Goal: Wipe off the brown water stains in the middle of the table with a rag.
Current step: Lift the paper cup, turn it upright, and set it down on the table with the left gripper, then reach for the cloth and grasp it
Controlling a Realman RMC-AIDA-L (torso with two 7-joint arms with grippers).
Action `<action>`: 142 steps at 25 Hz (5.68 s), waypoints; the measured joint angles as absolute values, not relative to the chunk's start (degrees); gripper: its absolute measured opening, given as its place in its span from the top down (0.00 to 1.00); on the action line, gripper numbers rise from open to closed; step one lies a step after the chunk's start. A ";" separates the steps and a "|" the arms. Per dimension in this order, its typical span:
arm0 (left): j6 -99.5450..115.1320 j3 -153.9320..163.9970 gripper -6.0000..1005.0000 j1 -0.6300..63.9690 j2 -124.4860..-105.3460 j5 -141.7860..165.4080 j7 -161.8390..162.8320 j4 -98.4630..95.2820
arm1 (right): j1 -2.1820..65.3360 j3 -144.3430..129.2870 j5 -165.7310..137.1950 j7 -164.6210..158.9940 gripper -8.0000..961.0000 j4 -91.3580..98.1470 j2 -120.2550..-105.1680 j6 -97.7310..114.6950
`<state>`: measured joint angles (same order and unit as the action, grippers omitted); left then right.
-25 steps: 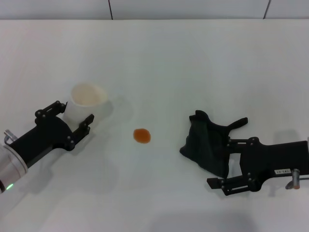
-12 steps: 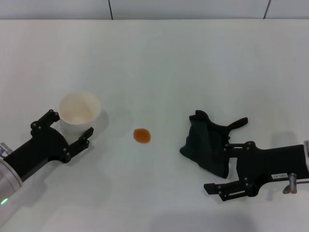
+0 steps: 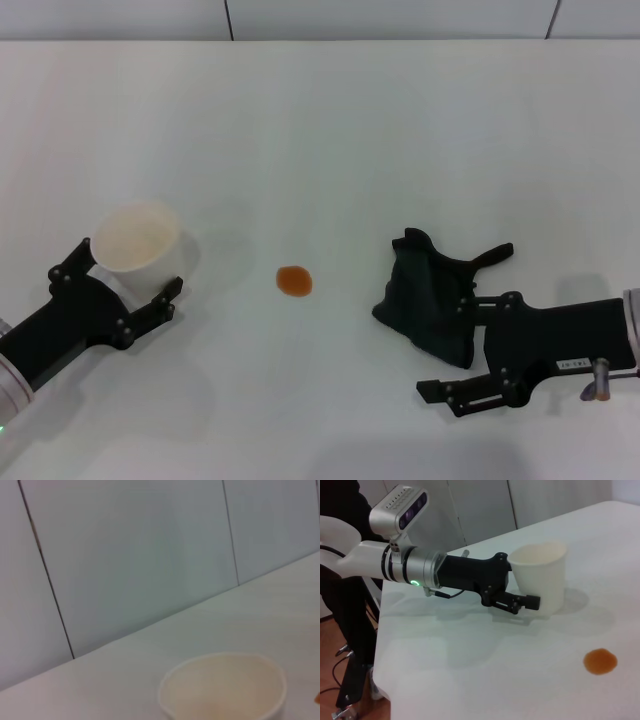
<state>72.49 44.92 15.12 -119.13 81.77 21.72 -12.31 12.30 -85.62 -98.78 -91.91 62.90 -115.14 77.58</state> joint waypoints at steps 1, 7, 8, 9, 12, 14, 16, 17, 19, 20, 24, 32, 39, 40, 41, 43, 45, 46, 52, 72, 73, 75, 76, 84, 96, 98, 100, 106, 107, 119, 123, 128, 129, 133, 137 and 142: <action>72.53 44.92 0.18 15.11 -119.11 81.85 22.00 -12.31 | 12.37 -85.63 -98.78 -91.91 0.12 62.91 -115.14 77.55; 73.13 44.91 0.12 14.65 -119.08 82.03 22.41 -12.31 | 12.51 -85.65 -98.78 -91.93 0.12 62.93 -115.14 77.51; 73.35 44.91 0.12 14.50 -119.08 82.05 22.41 -12.31 | 12.53 -85.65 -98.78 -91.94 0.12 62.93 -115.14 77.51; 73.74 44.91 0.12 14.25 -119.08 82.06 22.41 -12.31 | 12.55 -85.65 -98.78 -91.94 0.12 62.93 -115.14 77.51; 74.52 44.91 0.12 13.40 -119.04 82.07 22.45 -12.76 | 12.57 -85.64 -98.79 -91.94 0.12 62.93 -115.14 77.51; 74.62 44.91 0.12 12.74 -119.06 82.05 22.64 -13.51 | 12.57 -85.69 -98.79 -91.94 0.12 62.93 -115.14 77.51; 74.88 44.91 0.12 12.09 -119.13 82.00 22.81 -14.09 | 12.58 -85.94 -98.79 -91.94 0.12 62.93 -115.14 77.51; 75.29 44.91 0.12 11.70 -119.15 81.94 22.85 -14.30 | 12.61 -86.09 -98.79 -91.94 0.12 62.93 -115.14 77.46; 75.70 44.91 0.12 11.40 -119.15 81.91 22.94 -14.42 | 12.71 -86.23 -98.79 -91.94 0.12 62.94 -115.14 77.39; 75.97 44.91 0.12 11.18 -119.16 81.89 23.08 -14.53 | 12.75 -86.28 -98.79 -91.94 0.12 62.94 -115.14 77.37; 77.84 44.90 0.12 9.82 -119.18 81.94 24.68 -15.87 | 12.75 -86.37 -98.75 -92.01 0.12 62.98 -115.14 77.34; 86.38 45.11 0.12 4.47 -119.25 82.89 29.95 -21.79 | 12.75 -86.94 -98.15 -91.85 0.12 62.83 -115.14 77.14; 91.09 44.62 0.12 2.26 -118.94 83.29 36.16 -27.91 | 12.74 -87.02 -97.72 -91.72 0.12 62.86 -115.13 77.04; 90.80 44.57 0.12 2.29 -118.84 83.95 38.10 -29.98 | 12.74 -87.02 -97.50 -91.72 0.12 62.87 -115.13 77.09; 90.56 44.53 0.12 2.38 -118.64 84.85 40.21 -31.89 | 12.74 -87.03 -97.37 -91.71 0.12 62.88 -115.14 77.10; 90.48 44.48 0.12 2.86 -117.98 86.73 44.12 -35.01 | 12.74 -87.02 -97.06 -91.71 0.12 62.93 -115.13 77.09; 91.05 44.47 0.12 3.63 -116.99 88.39 47.54 -37.37 | 12.74 -87.01 -96.57 -91.71 0.12 62.96 -115.14 77.08; 91.46 44.47 0.12 4.22 -116.33 89.28 49.64 -38.80 | 12.74 -87.01 -96.27 -91.71 0.12 62.97 -115.13 77.08; 93.95 44.48 0.12 7.33 -112.49 91.21 58.52 -43.70 | 12.75 -87.01 -94.66 -91.71 0.12 63.00 -115.13 76.79; 105.11 43.85 0.12 22.13 -105.39 110.34 75.93 -47.63 | 14.62 -86.94 -92.83 -93.75 0.12 64.56 -115.13 74.33; 105.84 43.84 0.12 22.27 -105.27 110.36 76.21 -47.65 | 14.68 -86.83 -92.83 -93.96 0.12 64.58 -115.14 74.25; 107.08 43.79 0.12 22.38 -105.15 110.16 76.51 -47.83 | 14.99 -86.59 -92.88 -94.97 0.12 64.58 -115.13 74.08; 107.57 43.77 0.12 22.41 -105.12 110.01 76.74 -48.03 | 15.23 -86.51 -93.02 -95.63 0.12 64.58 -115.12 74.03; 109.36 43.95 0.12 22.37 -104.79 110.31 79.50 -49.47 | 17.17 -86.96 -98.40 -103.11 0.12 66.33 -115.14 73.17; 109.50 44.06 0.12 22.54 -104.48 110.33 82.39 -52.78 | 19.32 -88.55 -115.00 -126.58 0.12 73.75 -115.19 69.64; 109.37 44.15 0.12 22.55 -104.49 110.39 82.19 -52.79 | 19.74 -88.46 -116.58 -129.96 0.12 75.26 -115.20 69.61; 109.32 44.15 0.12 22.62 -104.50 110.41 82.09 -52.80 | 19.93 -88.46 -117.80 -132.05 0.12 76.54 -115.22 69.61; 109.27 43.99 0.12 22.89 -104.50 110.45 82.05 -52.87 | 20.00 -90.12 -123.53 -139.46 0.12 80.76 -115.24 70.69; 109.25 43.93 0.12 22.87 -104.50 110.46 82.03 -52.90 | 20.01 -90.71 -124.59 -140.84 0.12 81.45 -115.23 71.08; 109.04 43.85 0.12 22.80 -104.67 110.48 81.87 -52.92 | 20.52 -96.90 -131.69 -150.55 0.12 86.54 -115.30 73.80; 108.98 43.99 0.12 22.89 -104.74 110.49 81.41 -52.91 | 20.97 -99.62 -132.07 -151.86 0.12 86.37 -115.34 70.47; 108.98 44.10 0.12 23.02 -104.77 110.77 80.74 -52.91 | 21.54 -102.76 -132.33 -152.88 0.12 86.08 -115.40 67.32; 108.98 44.12 0.12 23.06 -104.77 110.97 80.63 -52.91 | 21.60 -103.18 -132.34 -152.95 0.12 85.95 -115.41 66.77; 109.02 44.19 0.12 23.20 -104.77 111.24 80.56 -52.91 | 21.63 -103.69 -132.38 -152.99 0.12 85.80 -115.40 65.83; 109.12 44.21 0.12 23.20 -104.77 111.27 80.51 -52.91 | 21.63 -103.70 -133.13 -153.05 0.12 85.64 -115.40 65.33; 109.13 44.21 0.12 23.20 -104.83 111.28 80.50 -52.91 | 21.67 -103.11 -134.18 -153.26 0.12 85.42 -115.40 65.33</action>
